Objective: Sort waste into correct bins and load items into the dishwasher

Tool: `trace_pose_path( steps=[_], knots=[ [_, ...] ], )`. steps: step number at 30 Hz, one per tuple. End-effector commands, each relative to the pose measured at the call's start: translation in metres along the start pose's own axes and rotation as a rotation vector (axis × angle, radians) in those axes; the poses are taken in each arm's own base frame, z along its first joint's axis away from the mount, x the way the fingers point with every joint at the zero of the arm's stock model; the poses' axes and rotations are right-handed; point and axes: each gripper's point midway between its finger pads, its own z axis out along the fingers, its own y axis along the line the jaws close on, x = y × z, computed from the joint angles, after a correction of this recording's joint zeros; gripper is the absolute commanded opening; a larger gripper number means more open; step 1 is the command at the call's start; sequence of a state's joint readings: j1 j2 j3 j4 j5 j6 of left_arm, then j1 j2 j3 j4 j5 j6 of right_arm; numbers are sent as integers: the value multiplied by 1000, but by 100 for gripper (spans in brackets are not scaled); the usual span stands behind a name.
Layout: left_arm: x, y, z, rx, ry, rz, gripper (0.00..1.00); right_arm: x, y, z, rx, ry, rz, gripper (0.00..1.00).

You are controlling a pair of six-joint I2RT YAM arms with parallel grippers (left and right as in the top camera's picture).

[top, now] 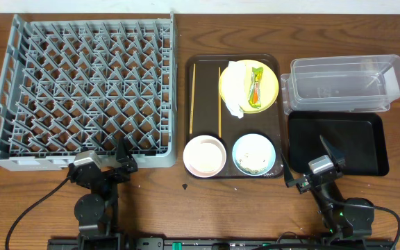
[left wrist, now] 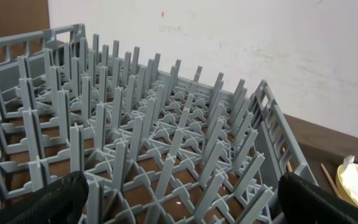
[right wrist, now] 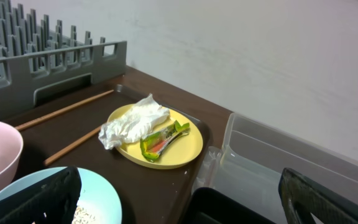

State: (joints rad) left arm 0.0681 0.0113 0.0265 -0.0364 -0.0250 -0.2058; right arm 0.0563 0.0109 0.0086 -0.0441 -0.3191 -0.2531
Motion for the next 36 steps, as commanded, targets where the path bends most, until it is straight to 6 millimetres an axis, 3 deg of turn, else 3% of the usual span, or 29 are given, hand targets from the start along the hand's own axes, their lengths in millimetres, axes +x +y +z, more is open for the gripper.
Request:
trace_pose_path(
  steps=[1,13,17,19,23,28,32,36],
  knots=[
    [17,4,1,-13,47,6,98,1,-2,0,10,2,14,99],
    [16,6,1,-24,43,6,98,-4,-3,0,13,-18,7,99],
    [18,-1,1,20,53,5,98,-13,10,-1,-62,-62,-3,99],
    [11,-14,1,90,31,1,98,-18,9,-1,-63,-81,13,99],
    [-29,-54,-9,300,-121,10,98,-53,5,-7,-66,-212,118,99],
    [-70,-66,-22,336,-207,16,98,-99,-5,-14,-63,-271,165,99],
    [-89,-72,-25,316,-121,12,98,-139,-15,-6,-82,-241,175,99],
    [-102,-82,-22,310,45,4,98,-175,-22,24,-176,-126,220,99]
  ],
)
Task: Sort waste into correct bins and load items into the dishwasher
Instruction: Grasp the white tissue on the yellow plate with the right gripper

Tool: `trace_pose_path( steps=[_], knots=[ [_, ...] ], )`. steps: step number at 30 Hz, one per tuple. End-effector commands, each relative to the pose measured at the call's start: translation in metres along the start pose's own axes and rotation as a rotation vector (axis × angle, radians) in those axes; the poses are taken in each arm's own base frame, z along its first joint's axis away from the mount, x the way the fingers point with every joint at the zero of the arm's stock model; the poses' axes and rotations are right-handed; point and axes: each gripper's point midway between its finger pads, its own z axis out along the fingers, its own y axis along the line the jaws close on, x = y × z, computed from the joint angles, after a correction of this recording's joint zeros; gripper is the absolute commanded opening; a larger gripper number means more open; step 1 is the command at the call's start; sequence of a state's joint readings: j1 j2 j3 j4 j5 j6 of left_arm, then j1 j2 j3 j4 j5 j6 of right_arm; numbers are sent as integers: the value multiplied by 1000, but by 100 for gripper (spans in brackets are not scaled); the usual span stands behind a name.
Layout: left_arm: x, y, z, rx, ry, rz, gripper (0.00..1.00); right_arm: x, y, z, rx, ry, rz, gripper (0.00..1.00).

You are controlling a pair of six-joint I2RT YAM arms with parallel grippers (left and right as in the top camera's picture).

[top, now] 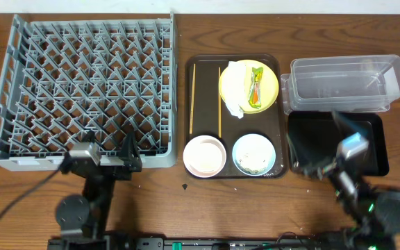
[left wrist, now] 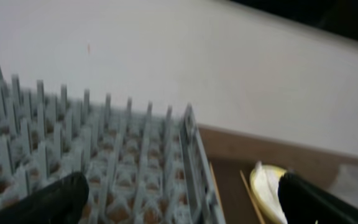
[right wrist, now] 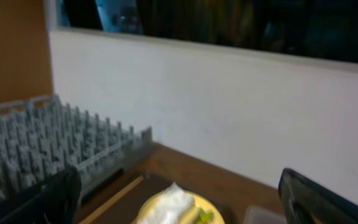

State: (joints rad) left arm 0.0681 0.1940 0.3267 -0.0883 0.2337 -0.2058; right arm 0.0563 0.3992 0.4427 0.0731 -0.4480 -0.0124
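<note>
The grey dishwasher rack (top: 82, 83) fills the left of the table. On the brown tray (top: 281, 104) are two chopsticks (top: 193, 97), a yellow plate (top: 269, 83) with a white napkin (top: 233, 87) and a green wrapper (top: 256, 87), a pink bowl (top: 205, 155), and a blue bowl (top: 254, 154) with food bits. My left gripper (top: 107, 158) hangs open and empty at the rack's near edge. My right gripper (top: 323, 147) is open and empty over the black bin (top: 367, 132). The right wrist view shows the plate (right wrist: 188, 211) blurred.
A clear plastic bin (top: 342, 83) stands at the back right, above the black bin. In the left wrist view the rack (left wrist: 104, 155) and a chopstick (left wrist: 250, 196) are blurred, with a white wall behind. The table's near edge lies just behind both arms.
Both arms have lifted from their low rest. The left gripper now sits at the rack's front wall, the right gripper over the black bin's left part. Both wrist views look from higher up.
</note>
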Motion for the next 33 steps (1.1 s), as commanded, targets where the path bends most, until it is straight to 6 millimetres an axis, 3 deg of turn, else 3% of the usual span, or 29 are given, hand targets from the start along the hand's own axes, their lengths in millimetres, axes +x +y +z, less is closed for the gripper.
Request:
trace_pose_path(
  steps=[1,4,6,10,18,20,23,25,26,33],
  knots=[
    [-29,-19,3,42,87,-14,98,-30,0,30,-95,84,72,99],
    [-34,-23,7,21,238,-47,98,-41,-2,62,-174,232,163,99],
    [-36,-24,9,-5,333,-70,98,-37,-6,78,-198,355,194,99],
    [-39,-26,12,-32,461,-101,98,-24,-12,102,-234,547,232,99],
    [-27,-23,17,-46,538,-121,98,19,-18,131,-224,694,461,99],
    [-24,-22,16,-51,553,-124,98,31,-12,139,-220,728,517,99],
    [-20,-21,15,-56,570,-128,98,65,9,154,-200,826,516,99],
    [-19,-21,15,-58,573,-128,98,99,18,162,-104,923,464,85],
    [-19,-20,15,-61,575,-128,98,125,20,167,-20,984,403,82],
    [-18,-20,15,-61,577,-129,98,211,19,192,257,1086,162,68]
  ],
)
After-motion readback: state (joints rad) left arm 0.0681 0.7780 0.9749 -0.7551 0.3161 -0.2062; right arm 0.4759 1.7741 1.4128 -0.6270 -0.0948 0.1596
